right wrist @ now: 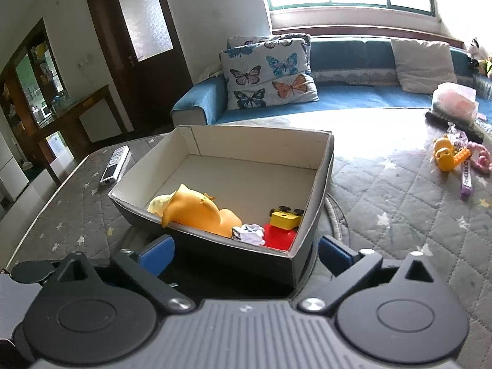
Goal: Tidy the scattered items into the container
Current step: 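Withdraw the right gripper up and away from the box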
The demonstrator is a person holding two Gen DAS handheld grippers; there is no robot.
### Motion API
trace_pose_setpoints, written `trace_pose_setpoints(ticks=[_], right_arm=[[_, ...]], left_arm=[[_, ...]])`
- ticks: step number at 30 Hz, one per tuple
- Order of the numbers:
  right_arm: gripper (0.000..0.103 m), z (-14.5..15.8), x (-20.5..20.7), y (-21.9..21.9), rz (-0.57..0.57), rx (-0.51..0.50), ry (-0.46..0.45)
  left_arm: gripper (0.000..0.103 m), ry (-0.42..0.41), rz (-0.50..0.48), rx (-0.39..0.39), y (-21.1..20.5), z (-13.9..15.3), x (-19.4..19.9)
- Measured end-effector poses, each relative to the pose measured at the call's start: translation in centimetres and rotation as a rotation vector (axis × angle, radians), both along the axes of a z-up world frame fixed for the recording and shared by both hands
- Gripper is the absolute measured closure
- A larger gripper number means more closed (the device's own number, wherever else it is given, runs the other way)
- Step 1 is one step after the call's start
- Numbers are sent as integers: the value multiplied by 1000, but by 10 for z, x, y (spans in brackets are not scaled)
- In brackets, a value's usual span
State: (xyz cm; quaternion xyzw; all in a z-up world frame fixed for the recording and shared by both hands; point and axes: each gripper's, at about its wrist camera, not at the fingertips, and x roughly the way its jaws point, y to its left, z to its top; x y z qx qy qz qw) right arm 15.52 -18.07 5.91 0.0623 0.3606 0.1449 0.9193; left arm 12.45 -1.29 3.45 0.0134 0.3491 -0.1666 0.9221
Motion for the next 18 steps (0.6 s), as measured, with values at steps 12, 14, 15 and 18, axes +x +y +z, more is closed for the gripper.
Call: trace_pose_setpoints(ticks=[12,14,15,18], right_arm=[[0,-2,-14,8,-32,-61,-54],[0,-3,-16,8,-35,-66,-56],[0,-3,-16,9,-36,-69,-57],[0,-5,-19,9,-40,-76,-59]], left_arm=[[69,3,64,-1,11,-1,-6],[69,4,76,0,13,-1,-7],[69,3,81,2,14,0,-7],[69,-5,89,8,15,0,-9]])
